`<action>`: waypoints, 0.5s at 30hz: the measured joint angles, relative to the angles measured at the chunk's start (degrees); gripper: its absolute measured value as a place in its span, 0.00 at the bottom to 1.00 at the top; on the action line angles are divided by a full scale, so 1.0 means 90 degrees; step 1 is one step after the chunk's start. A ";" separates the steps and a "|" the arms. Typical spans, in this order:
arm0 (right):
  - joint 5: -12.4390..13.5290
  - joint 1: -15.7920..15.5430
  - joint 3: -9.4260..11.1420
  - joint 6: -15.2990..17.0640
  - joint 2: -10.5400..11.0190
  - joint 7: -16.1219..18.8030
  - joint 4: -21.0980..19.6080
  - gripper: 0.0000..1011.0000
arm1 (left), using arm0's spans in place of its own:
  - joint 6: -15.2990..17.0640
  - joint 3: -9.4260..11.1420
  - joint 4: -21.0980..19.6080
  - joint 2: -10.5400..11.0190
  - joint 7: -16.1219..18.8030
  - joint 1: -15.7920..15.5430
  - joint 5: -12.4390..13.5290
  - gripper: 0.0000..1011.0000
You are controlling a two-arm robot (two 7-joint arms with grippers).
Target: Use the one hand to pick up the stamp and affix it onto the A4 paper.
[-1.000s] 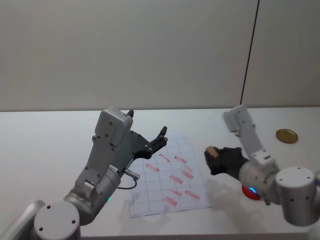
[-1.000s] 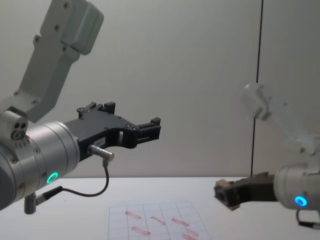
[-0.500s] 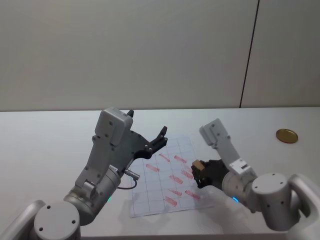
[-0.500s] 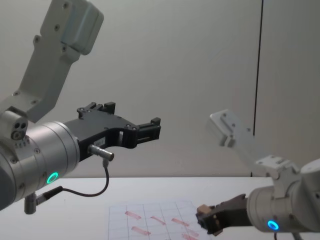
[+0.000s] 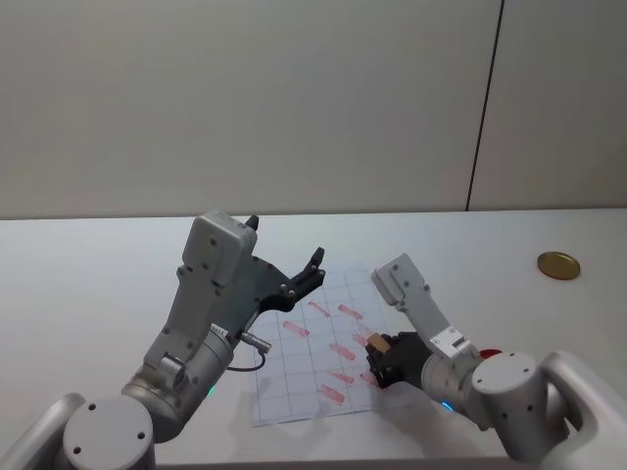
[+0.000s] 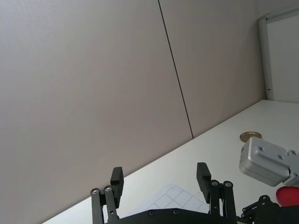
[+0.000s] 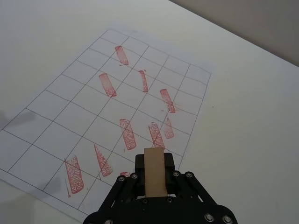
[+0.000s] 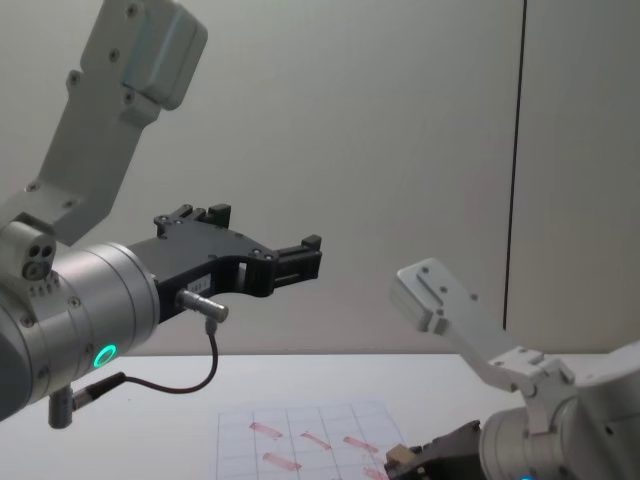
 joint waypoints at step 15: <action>-0.0023 0.0126 -0.0003 -0.0382 -0.0082 -0.0038 0.0534 0.22 | 0.0000 0.0000 0.0000 0.0000 0.0000 0.0000 0.0000 0.98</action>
